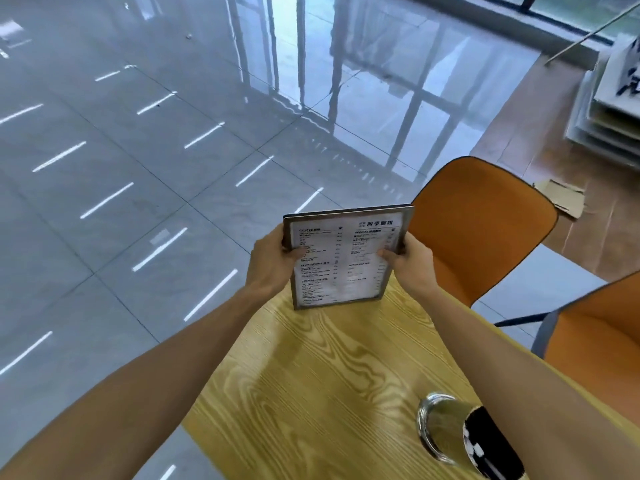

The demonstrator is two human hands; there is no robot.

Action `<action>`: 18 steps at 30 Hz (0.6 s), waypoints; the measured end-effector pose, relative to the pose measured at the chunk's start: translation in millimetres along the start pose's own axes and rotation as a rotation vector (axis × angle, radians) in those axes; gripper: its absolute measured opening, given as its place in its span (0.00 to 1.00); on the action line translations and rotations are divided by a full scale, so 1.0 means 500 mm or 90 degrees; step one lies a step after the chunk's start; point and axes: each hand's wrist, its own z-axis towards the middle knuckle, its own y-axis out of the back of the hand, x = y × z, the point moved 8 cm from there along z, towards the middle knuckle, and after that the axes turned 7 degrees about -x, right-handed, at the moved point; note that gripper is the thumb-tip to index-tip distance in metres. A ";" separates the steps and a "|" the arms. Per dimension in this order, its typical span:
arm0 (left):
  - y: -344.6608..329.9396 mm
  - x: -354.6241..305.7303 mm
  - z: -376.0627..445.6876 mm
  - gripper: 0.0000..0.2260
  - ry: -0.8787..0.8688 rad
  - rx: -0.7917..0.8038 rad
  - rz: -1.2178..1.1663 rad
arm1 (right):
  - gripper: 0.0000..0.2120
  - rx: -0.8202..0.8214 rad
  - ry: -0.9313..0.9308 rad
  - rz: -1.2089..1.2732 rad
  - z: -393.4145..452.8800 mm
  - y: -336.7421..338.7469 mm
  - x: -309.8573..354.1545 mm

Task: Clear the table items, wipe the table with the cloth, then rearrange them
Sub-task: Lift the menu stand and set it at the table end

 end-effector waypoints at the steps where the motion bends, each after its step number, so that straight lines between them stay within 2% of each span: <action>1: 0.002 0.005 0.008 0.13 0.008 -0.006 -0.002 | 0.09 0.010 0.005 -0.008 0.015 -0.009 0.007; 11: 0.017 0.024 0.061 0.11 0.023 -0.061 0.007 | 0.14 0.051 0.019 -0.046 0.104 -0.062 0.039; 18: 0.013 0.022 0.030 0.09 0.052 -0.097 0.022 | 0.16 0.094 -0.043 -0.048 0.090 -0.059 0.029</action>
